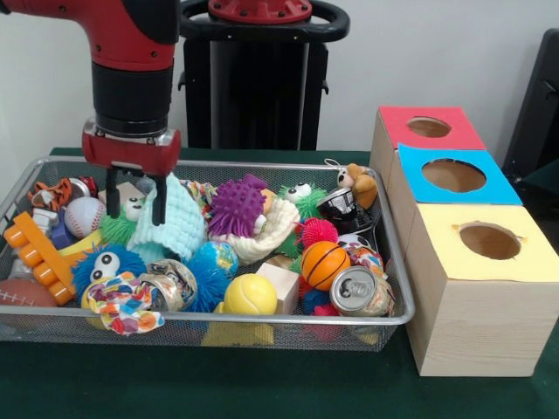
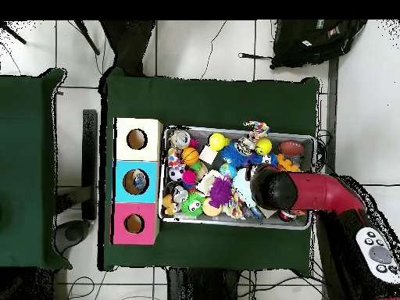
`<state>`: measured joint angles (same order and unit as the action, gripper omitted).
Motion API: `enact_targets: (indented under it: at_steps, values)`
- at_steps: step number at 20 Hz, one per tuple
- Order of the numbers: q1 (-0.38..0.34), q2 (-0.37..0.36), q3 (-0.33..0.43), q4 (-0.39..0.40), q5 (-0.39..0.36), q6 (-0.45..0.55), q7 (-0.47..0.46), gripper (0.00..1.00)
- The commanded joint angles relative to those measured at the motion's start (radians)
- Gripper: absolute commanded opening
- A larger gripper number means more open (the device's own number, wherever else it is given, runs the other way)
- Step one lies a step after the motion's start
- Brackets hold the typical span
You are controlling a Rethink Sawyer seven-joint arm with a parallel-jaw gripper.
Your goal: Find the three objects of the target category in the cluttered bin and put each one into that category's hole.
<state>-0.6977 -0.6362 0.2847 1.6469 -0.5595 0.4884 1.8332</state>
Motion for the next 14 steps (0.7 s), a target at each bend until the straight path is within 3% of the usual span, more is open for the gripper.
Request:
enact_targets:
  at_steps: [1, 7, 14]
  values:
    - [-0.032, 0.031, 0.036, 0.054, -0.088, 0.097, -0.195, 1.0]
    - [-0.068, 0.125, 0.062, 0.057, -0.094, 0.064, -0.179, 1.0]
    - [-0.089, 0.152, 0.084, 0.101, -0.077, 0.036, -0.134, 1.0]
